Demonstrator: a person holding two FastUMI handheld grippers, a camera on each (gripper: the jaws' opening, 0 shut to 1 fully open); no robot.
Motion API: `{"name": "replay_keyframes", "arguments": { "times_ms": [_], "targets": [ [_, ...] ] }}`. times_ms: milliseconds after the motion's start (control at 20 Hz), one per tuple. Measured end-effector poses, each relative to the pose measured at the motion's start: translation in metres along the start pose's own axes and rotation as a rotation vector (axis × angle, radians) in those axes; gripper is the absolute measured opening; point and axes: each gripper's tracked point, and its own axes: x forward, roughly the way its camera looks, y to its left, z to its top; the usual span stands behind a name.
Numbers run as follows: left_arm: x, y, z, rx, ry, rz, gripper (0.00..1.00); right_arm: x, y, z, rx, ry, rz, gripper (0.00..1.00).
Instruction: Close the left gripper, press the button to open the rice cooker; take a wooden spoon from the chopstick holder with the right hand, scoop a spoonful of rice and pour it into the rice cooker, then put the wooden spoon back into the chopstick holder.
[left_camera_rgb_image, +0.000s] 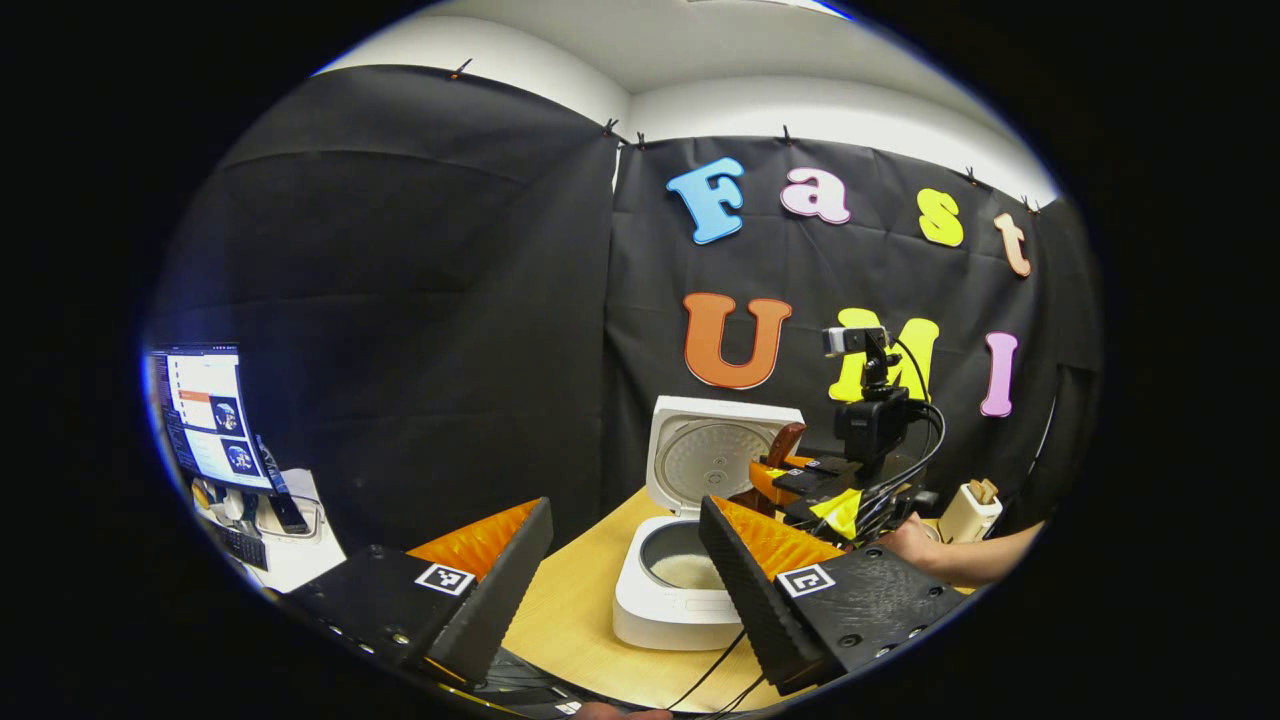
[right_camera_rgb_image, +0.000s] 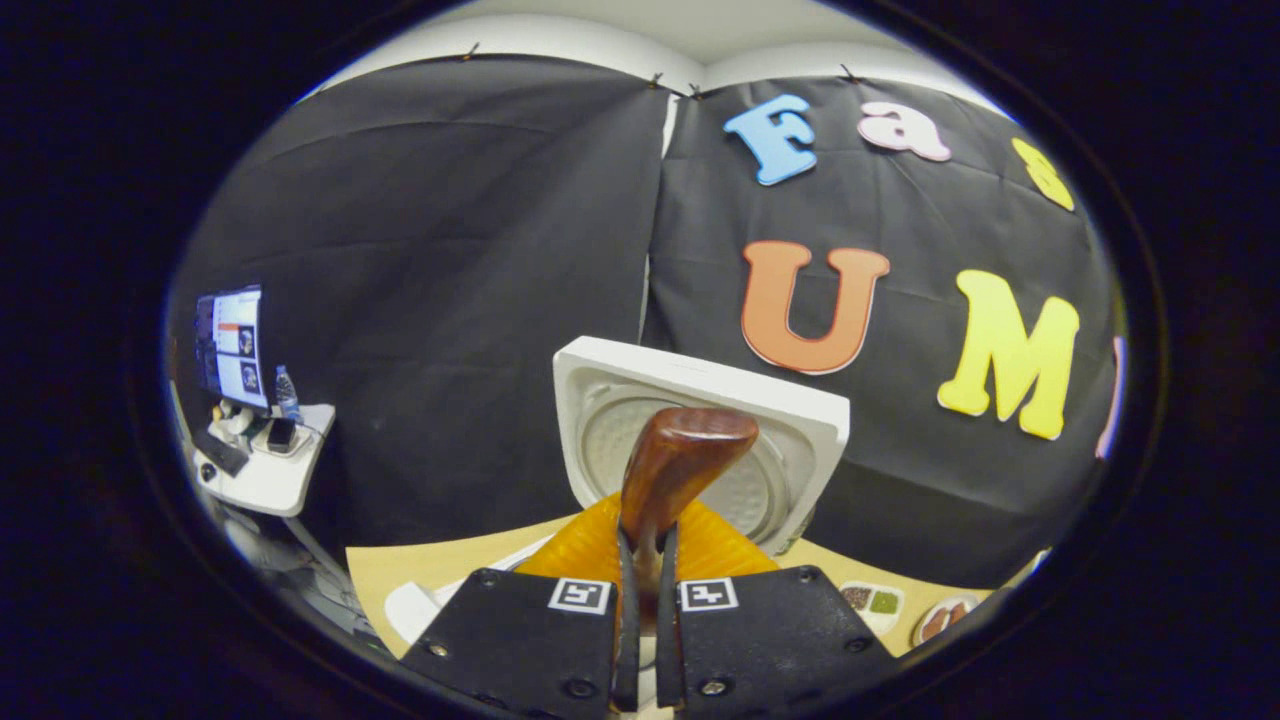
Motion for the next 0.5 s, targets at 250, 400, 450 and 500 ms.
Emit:
{"name": "replay_keyframes", "arguments": {
  "times_ms": [250,400,450,500],
  "targets": [
    [-0.002,0.000,0.000,-0.001,-0.004,0.000,0.94,-0.005,0.010,0.010,-0.082,-0.049,0.027,0.12],
    [-0.003,-0.002,0.001,-0.003,-0.010,0.000,0.94,-0.008,0.012,0.013,-0.097,-0.057,0.037,0.12],
    [-0.003,-0.001,0.002,-0.005,-0.010,0.002,0.94,-0.008,0.011,0.013,-0.091,-0.059,0.040,0.12],
    [-0.004,0.000,0.001,-0.006,-0.010,0.003,0.94,-0.010,0.010,0.014,-0.081,-0.061,0.040,0.12]
  ]
}}
